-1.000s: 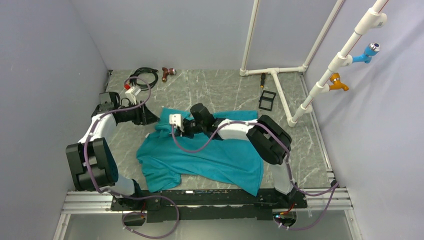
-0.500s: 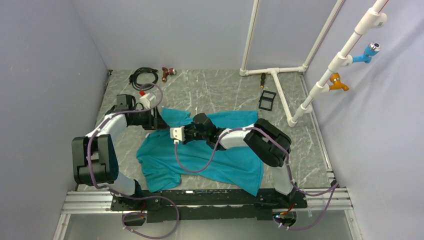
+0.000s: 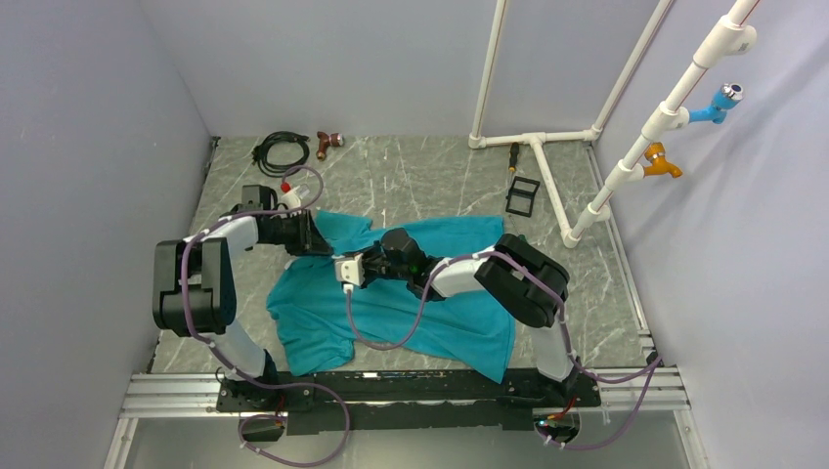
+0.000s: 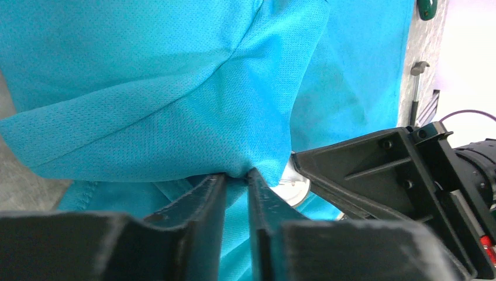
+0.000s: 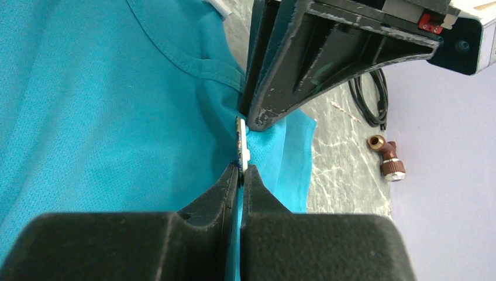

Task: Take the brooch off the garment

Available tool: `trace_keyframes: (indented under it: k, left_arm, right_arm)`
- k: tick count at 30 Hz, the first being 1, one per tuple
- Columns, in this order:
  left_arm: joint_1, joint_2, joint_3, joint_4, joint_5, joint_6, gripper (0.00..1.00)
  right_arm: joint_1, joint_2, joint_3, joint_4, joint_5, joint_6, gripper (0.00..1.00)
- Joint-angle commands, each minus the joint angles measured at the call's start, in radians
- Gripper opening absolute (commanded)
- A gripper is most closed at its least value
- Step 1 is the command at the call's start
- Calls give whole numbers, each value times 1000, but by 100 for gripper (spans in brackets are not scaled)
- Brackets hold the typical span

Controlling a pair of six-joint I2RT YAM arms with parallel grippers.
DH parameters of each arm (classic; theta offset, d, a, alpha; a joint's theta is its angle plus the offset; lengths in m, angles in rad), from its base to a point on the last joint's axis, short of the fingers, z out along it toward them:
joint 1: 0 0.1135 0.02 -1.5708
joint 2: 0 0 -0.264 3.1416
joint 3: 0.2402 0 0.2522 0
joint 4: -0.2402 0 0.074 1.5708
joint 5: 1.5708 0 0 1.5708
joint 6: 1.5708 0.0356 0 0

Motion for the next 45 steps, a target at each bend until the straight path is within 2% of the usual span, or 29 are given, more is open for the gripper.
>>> trace_keyframes:
  k: [1,3,4,11,14,15,17,19,21,24,30,33,37,45]
  left_arm:
    - [0,11,26,57,23,-36,15]
    - [3,15,23,63,33,-48,2]
    - [5,16,20,66,32,-54,0]
    - [39,15,11,104,-54,-102,0]
    - [50,17,21,97,-12,-79,0]
    - [51,13,24,89,30,-62,8]
    - [52,-8,24,62,97,-24,32]
    - [54,-36,15,34,145,-1,45]
    - [58,-54,8,0,182,-4,53]
    - [59,-67,-17,-36,205,-49,53]
    - [58,-63,-58,-4,263,-149,51]
    - [75,-101,-54,-4,244,-145,53]
    - [120,-177,-85,71,224,-222,56]
    - [130,-199,-133,124,252,-339,62]
  right_arm:
    - [5,-56,-13,85,-3,-21,0]
    - [4,-57,-20,88,0,-25,0]
    - [4,-58,-24,89,2,-28,0]
    - [4,-68,-61,135,5,-60,0]
    - [4,-66,-78,166,7,-82,0]
    - [4,-62,-84,187,10,-93,0]
    - [6,-49,-99,241,18,-120,0]
    - [7,-31,-95,258,28,-143,0]
    - [7,-17,-91,278,39,-154,0]
    - [9,-3,-88,303,54,-166,0]
    - [20,0,-89,282,67,-184,0]
    - [23,-6,-97,271,71,-187,0]
    - [24,-6,-101,265,78,-190,0]
    - [36,6,-97,267,111,-190,0]
